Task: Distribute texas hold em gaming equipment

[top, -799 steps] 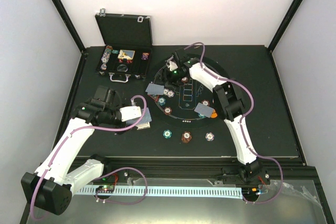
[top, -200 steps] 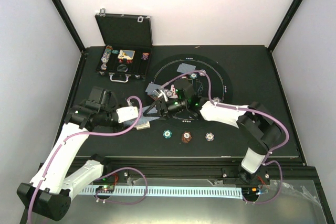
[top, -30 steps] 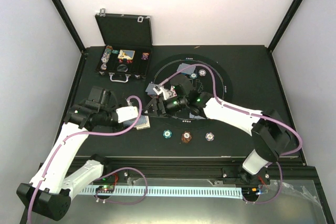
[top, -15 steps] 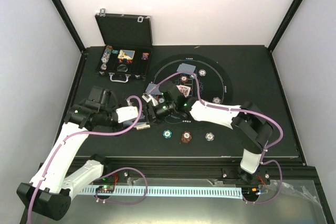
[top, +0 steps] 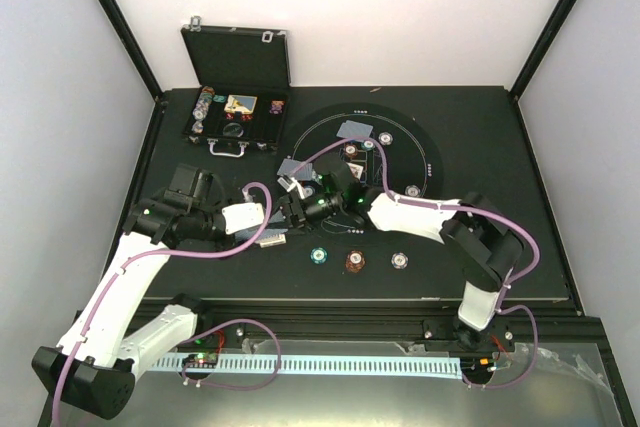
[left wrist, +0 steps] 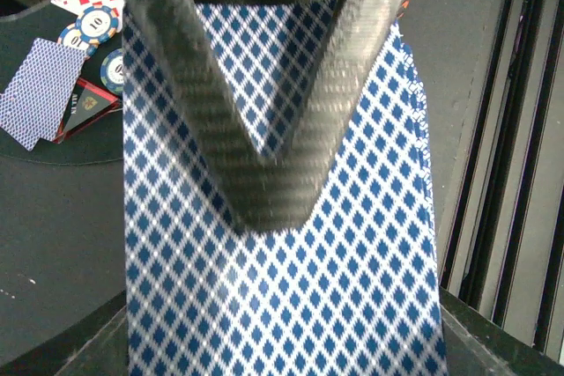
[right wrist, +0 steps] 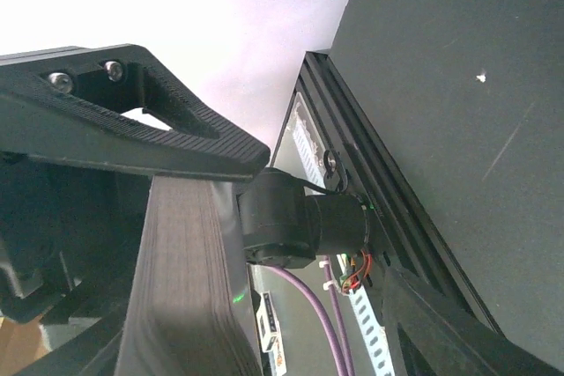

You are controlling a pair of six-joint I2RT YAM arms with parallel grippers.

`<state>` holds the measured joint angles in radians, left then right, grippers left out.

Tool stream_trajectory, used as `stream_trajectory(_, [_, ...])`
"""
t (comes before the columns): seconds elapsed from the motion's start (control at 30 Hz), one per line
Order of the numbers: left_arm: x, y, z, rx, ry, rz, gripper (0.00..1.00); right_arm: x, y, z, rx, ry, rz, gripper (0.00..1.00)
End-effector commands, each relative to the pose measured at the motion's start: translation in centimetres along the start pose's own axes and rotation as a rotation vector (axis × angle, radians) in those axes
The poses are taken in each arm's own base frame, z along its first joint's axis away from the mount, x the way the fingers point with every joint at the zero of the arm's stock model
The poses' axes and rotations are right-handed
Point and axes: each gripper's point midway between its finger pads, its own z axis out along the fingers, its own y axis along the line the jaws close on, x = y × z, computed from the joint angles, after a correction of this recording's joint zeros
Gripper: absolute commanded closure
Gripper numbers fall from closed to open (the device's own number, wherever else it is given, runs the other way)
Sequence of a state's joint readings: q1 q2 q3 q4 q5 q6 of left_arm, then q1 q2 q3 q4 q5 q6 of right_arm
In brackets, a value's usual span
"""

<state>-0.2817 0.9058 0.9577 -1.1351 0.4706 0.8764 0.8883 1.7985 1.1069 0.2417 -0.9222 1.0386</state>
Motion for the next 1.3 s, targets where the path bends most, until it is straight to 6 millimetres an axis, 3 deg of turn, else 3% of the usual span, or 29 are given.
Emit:
stream_trajectory(0.0, [-1.8,0.3,-1.1,-0.022,-0.06,0.029,0.99,-0.2,-2.6,-1.7,0.071,-0.042,0.062,0.41])
stream_trajectory(0.4, [-1.6,0.3,-0.9,-0.023,-0.059,0.025,0.99,-0.1,-0.3,-3.4,0.078,-0.06,-0.001,0.8])
stream_trajectory(0.7, [-1.6,0.4,-0.9,-0.025,-0.061,0.026,0.98,0.0,-0.3,-5.0,0.127,-0.062,-0.021,0.99])
stream_trajectory(0.97, [-1.7,0.4,-1.0,-0.028,-0.061,0.025,0.98,-0.4,-0.5,-5.9,0.162,-0.058,-0.032,0.98])
stream_trajectory(1.13, [-1.7,0.5,-1.0,-0.031,-0.061,0.028,0.98,-0.3,-0.8,-6.0,0.171,-0.044,-0.034,0.86])
stream_trajectory(1.27, [-1.7,0.4,-1.0,-0.03,-0.06,0.026,0.99,-0.2,-0.8,-6.1,0.17,-0.045,-0.031,0.83])
